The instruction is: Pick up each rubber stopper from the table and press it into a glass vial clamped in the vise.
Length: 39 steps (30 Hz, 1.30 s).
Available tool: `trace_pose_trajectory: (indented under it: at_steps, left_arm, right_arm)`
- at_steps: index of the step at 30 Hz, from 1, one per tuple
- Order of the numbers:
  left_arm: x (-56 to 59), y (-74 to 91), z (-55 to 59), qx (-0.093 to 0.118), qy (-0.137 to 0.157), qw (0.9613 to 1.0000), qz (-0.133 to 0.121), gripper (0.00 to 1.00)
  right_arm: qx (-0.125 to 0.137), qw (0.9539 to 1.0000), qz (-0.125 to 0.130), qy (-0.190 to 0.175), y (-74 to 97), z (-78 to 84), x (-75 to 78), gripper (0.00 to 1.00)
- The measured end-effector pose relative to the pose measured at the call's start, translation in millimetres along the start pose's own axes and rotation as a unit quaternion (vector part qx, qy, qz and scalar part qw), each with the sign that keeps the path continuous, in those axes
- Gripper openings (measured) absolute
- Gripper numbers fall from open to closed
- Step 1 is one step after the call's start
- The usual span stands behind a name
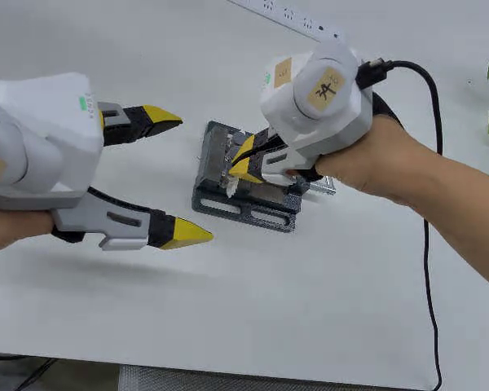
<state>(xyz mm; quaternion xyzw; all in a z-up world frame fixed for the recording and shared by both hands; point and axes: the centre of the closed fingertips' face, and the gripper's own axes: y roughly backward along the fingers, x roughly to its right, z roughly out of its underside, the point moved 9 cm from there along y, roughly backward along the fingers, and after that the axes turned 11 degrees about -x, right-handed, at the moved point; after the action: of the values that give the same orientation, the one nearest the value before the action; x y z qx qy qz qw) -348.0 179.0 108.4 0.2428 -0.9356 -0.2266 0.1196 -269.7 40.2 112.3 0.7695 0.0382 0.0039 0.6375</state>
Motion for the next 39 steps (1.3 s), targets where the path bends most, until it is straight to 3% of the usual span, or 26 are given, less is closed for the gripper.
trace_pose_trajectory:
  at_steps: [12,18,27,39]
  left_arm:
    - [1.4,7.2,-1.0,-0.011,-0.005,0.9999,-0.005,0.79]
    - [4.0,9.6,-2.9,-0.013,-0.006,0.9999,-0.007,0.79]
    - [5.1,12.4,-1.8,-0.018,-0.008,0.9998,-0.009,0.79]
    - [5.7,13.6,-0.4,-0.028,-0.014,0.9995,-0.011,0.80]
  right_arm:
    - [0.021,0.9995,0.001,-0.024,0.2,2.9,-2.2,0.01]
    - [0.024,0.9995,0.012,-0.014,1.1,2.8,-3.7,0.01]
    - [0.033,0.9989,0.014,-0.029,1.2,7.3,-6.6,0.01]
    - [0.056,0.9962,0.034,-0.058,18.2,24.9,-8.9,0.09]
